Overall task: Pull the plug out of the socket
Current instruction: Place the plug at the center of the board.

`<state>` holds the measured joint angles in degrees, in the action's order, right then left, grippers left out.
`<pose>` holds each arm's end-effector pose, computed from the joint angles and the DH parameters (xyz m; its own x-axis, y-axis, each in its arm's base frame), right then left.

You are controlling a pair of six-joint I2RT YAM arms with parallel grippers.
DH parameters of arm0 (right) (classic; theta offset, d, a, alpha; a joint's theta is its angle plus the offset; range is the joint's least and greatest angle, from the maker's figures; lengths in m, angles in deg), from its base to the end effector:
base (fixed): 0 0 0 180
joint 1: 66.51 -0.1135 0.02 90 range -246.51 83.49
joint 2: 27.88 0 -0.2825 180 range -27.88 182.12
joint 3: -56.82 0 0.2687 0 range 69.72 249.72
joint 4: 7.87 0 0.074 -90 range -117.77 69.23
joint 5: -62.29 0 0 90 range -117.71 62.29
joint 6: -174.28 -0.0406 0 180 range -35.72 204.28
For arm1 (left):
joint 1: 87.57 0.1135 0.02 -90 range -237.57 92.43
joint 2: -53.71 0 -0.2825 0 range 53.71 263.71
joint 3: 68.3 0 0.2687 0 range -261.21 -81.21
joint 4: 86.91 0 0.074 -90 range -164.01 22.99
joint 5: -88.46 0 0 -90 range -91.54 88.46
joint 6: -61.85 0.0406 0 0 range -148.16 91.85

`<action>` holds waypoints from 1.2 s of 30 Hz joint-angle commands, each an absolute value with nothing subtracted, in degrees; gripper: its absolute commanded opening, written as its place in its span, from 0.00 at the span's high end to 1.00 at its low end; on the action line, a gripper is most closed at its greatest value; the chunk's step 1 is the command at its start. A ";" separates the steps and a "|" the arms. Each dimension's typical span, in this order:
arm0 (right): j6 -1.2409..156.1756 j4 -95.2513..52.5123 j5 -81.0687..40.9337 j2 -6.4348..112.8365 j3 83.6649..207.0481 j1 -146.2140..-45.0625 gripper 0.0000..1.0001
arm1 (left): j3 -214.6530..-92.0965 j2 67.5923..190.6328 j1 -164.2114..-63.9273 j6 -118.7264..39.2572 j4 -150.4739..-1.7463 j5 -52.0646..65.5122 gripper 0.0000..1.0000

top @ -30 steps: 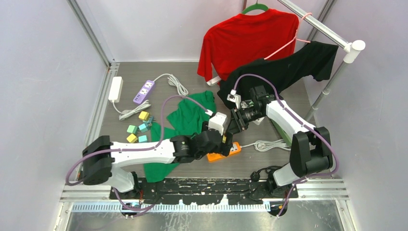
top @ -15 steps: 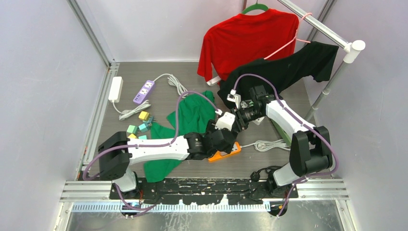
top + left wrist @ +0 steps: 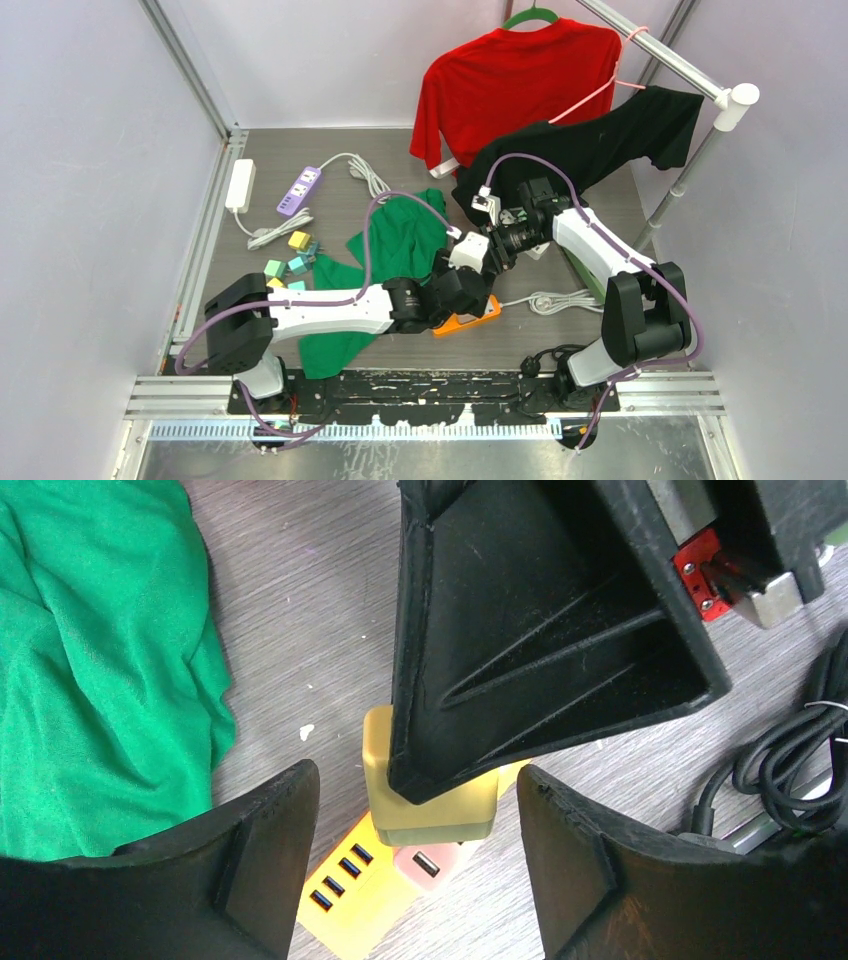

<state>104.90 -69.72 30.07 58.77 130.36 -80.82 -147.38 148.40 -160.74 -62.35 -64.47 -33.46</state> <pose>0.2725 0.1050 0.2422 -0.7545 -0.3862 -0.5306 -0.6520 0.3487 0.6733 0.1327 -0.3645 0.2559 -0.5365 0.1258 -0.8345 0.4719 0.8645 -0.1731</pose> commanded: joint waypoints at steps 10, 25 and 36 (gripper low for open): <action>104.54 -70.09 32.16 58.96 132.64 -81.17 0.99 | -148.62 151.14 -160.69 -65.15 -67.43 -36.25 0.51; 113.39 -75.60 32.17 58.07 133.85 -81.11 0.41 | -142.51 146.13 -160.69 -63.87 -66.35 -40.99 1.00; 118.34 -77.22 32.06 57.11 133.68 -81.12 0.31 | -137.91 138.26 -160.21 -68.17 -49.65 -52.64 1.00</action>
